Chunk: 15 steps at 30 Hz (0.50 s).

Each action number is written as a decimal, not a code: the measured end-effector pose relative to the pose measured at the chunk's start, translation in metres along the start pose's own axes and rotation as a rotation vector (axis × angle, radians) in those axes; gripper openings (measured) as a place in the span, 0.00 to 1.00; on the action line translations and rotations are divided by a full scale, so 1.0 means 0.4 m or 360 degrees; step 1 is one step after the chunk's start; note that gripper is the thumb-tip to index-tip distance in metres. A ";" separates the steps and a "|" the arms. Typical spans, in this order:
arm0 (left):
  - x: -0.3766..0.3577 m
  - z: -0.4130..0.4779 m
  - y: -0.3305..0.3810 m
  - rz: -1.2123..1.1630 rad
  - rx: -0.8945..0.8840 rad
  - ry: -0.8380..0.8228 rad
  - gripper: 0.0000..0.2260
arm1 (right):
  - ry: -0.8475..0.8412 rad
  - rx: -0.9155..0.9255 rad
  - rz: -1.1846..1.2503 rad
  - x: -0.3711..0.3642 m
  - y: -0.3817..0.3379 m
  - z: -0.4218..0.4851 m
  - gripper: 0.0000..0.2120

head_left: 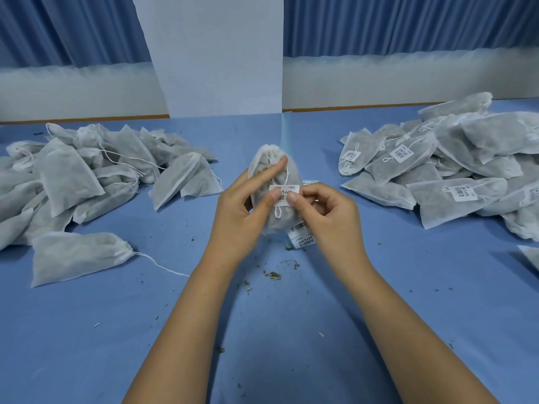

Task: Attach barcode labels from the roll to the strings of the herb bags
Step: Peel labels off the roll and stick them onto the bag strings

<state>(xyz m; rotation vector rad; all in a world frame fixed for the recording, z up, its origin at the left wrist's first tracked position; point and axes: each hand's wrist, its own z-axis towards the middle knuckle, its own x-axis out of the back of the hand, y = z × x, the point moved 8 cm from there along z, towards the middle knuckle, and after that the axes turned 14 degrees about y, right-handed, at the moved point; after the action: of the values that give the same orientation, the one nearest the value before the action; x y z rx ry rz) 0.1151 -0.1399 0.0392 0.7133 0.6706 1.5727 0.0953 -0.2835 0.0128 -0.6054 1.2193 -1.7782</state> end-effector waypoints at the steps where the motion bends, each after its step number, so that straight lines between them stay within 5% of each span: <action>1: -0.001 0.000 -0.002 -0.0012 0.0016 0.0006 0.20 | 0.0018 -0.0031 0.0007 0.003 0.003 0.002 0.03; 5: -0.011 -0.005 -0.004 -0.0029 0.0062 -0.0018 0.21 | 0.0085 -0.0063 -0.0008 0.012 0.010 0.003 0.03; 9: 0.009 0.002 -0.010 -0.0139 0.0104 0.0026 0.20 | 0.0202 -0.0063 -0.0072 0.038 0.013 0.020 0.13; 15: -0.015 -0.009 0.000 -0.0123 0.0032 -0.0159 0.25 | -0.0029 -0.0148 0.0091 0.003 0.011 0.008 0.04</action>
<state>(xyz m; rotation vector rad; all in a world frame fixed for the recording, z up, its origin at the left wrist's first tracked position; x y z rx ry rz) 0.1128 -0.1462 0.0365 0.7668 0.6336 1.4516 0.0989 -0.2867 0.0098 -0.6323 1.3003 -1.6722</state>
